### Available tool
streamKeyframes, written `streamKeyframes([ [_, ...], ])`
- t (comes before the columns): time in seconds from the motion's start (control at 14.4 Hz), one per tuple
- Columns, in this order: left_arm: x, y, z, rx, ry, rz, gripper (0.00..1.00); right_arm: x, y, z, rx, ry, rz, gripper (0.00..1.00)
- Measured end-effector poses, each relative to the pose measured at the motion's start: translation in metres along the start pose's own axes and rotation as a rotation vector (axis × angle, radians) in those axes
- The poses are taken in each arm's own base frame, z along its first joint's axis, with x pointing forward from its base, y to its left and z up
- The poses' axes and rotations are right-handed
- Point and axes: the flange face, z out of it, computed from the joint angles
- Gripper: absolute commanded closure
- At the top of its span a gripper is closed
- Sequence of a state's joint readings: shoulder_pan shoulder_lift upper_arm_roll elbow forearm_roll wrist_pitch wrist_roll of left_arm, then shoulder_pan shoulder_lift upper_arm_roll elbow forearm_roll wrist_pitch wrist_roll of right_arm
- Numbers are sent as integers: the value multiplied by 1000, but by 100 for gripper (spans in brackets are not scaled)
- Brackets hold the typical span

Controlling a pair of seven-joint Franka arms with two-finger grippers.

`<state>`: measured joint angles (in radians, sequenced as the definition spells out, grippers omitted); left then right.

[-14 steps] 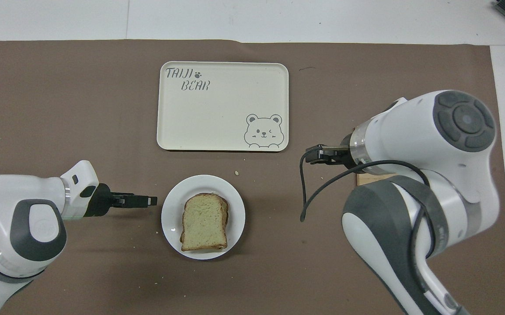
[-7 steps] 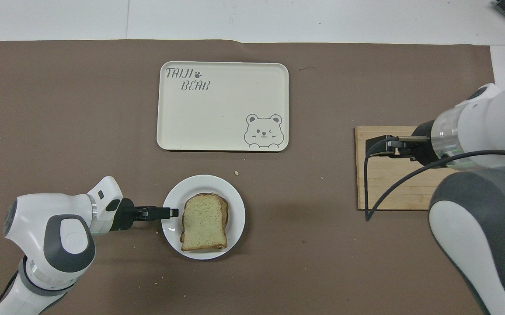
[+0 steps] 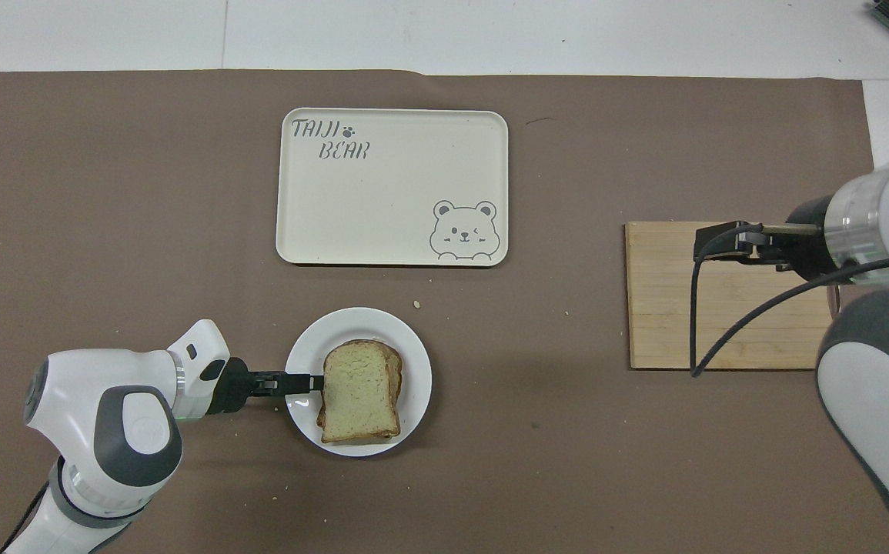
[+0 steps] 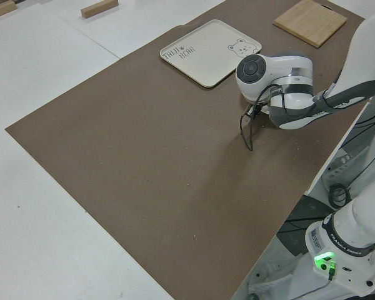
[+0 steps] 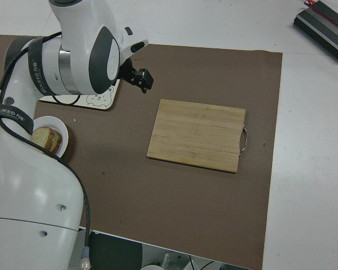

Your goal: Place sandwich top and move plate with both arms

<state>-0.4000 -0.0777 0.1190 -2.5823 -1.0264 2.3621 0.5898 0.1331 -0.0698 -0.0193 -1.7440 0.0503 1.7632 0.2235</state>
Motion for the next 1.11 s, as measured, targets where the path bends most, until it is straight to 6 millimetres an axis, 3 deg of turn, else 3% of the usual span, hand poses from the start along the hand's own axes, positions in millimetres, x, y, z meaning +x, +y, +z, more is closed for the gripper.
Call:
streamKeyframes([
  [0.14, -4, -4, 3, 1, -6, 20, 61, -1, 9, -15, -2, -5, -5, 0],
  [0.35, -6, -9, 6, 5, -13, 27, 98, -5, 26, -39, -9, -32, 12, 0],
  [0.83, -4, -12, 1, -26, -9, 2, 100, -9, 91, -68, -35, -26, 29, 0],
  [1.11, 6, -17, -12, -76, -18, -19, 100, -10, 92, -92, -56, -8, 23, 0],
])
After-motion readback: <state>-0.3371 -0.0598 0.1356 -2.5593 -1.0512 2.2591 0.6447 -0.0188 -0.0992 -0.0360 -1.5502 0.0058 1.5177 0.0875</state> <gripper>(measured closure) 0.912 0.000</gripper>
